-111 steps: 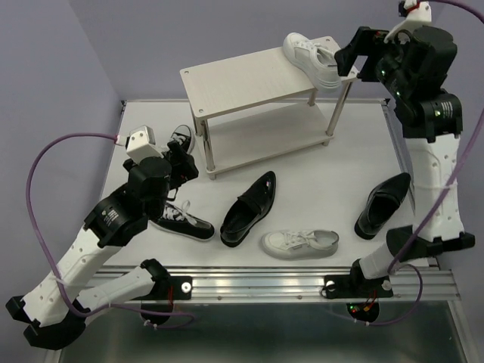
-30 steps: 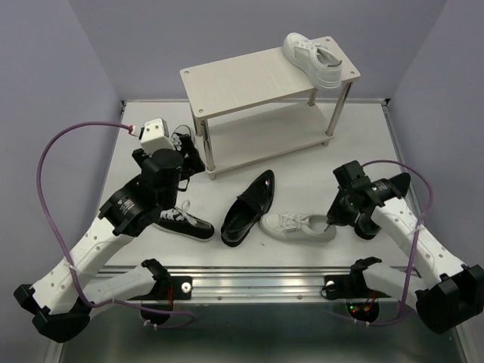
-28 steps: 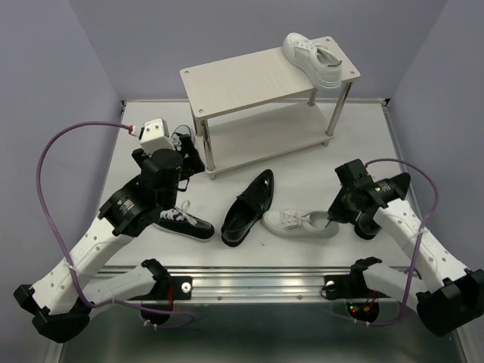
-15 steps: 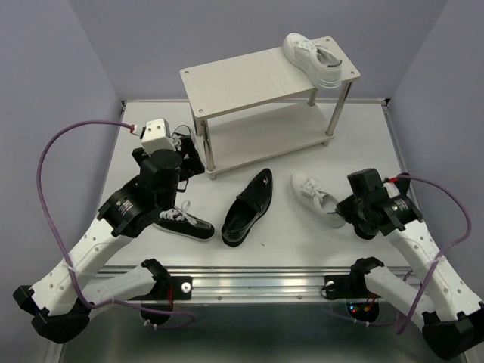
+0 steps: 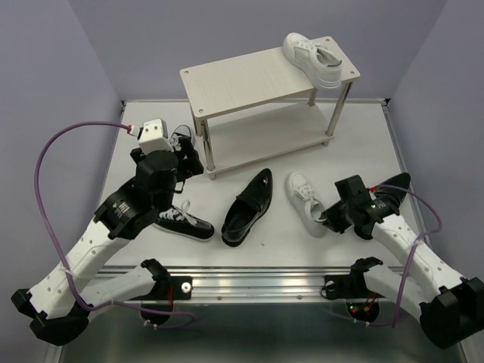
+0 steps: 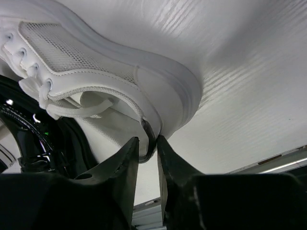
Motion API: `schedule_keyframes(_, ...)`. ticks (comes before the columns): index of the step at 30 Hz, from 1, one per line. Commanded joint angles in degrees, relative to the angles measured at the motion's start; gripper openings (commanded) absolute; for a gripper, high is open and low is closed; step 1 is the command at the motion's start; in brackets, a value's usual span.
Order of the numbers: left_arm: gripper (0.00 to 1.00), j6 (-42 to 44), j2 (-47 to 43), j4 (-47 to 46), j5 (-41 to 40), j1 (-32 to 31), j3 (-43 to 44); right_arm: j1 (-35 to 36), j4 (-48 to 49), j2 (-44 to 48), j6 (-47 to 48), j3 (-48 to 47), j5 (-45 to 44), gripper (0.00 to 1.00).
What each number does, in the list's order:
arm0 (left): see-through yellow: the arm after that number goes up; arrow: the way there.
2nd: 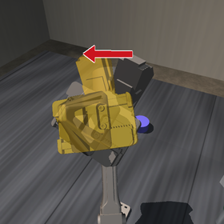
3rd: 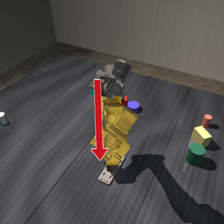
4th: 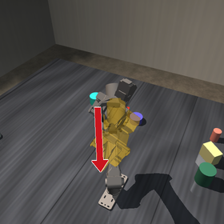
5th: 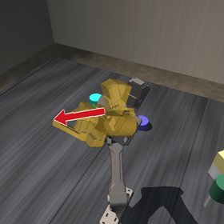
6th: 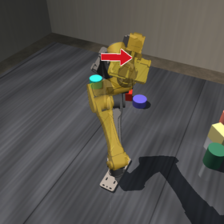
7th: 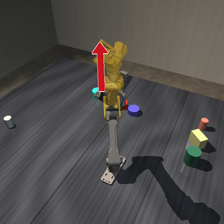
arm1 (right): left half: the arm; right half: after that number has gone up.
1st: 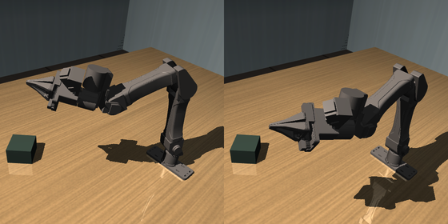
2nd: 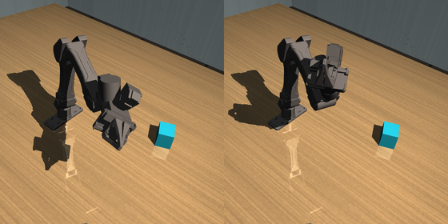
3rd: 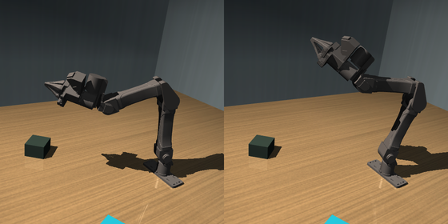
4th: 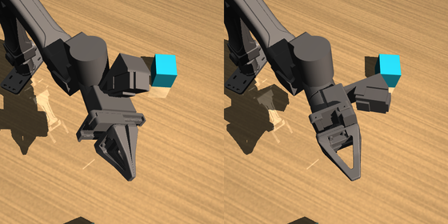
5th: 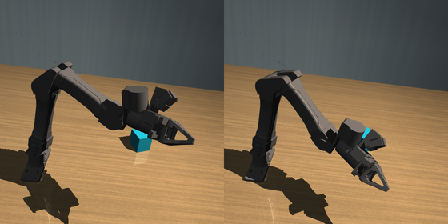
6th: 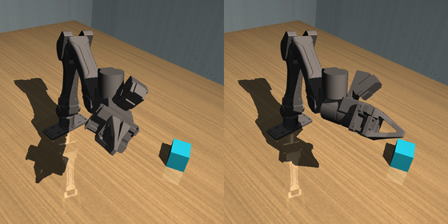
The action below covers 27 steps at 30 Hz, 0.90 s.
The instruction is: Place and organize the shoes onto the shoe shelf
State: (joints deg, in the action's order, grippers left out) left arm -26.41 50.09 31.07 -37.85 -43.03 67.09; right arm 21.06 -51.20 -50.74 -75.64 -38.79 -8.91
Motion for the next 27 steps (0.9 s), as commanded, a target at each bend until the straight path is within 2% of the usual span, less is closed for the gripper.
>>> schedule_keyframes(1, 0.99, -0.39, -0.16, -1.45, -0.21, 0.13, 0.67, 0.30, 13.32, -1.90, 4.43, -0.76, 8.38, 0.43)
schedule_keyframes(4, 0.99, -0.92, 0.54, -1.71, -0.21, 0.13, 0.85, 0.30, 10.43, -3.92, 10.30, -4.35, 6.54, 0.52)
schedule_keyframes(7, 0.99, -1.45, 1.50, -2.24, 0.05, 0.13, 1.11, 0.30, 2.54, -8.22, 16.63, -8.92, 2.85, 0.53)
schedule_keyframes(13, 0.99, -2.32, 3.70, -3.38, 0.76, 0.13, 1.46, 0.30, -3.72, -11.04, 24.47, -13.58, -6.55, 0.54)
schedule_keyframes(22, 0.99, -3.38, 5.02, -4.53, 0.84, 0.13, 1.38, 0.30, -2.94, -16.84, 33.53, -14.48, -5.95, 0.55)
schedule_keyframes(27, 0.99, -3.99, 5.20, -4.61, 0.67, 0.13, 1.20, 0.30, -1.98, -22.98, 36.96, -15.79, -6.13, 0.54)
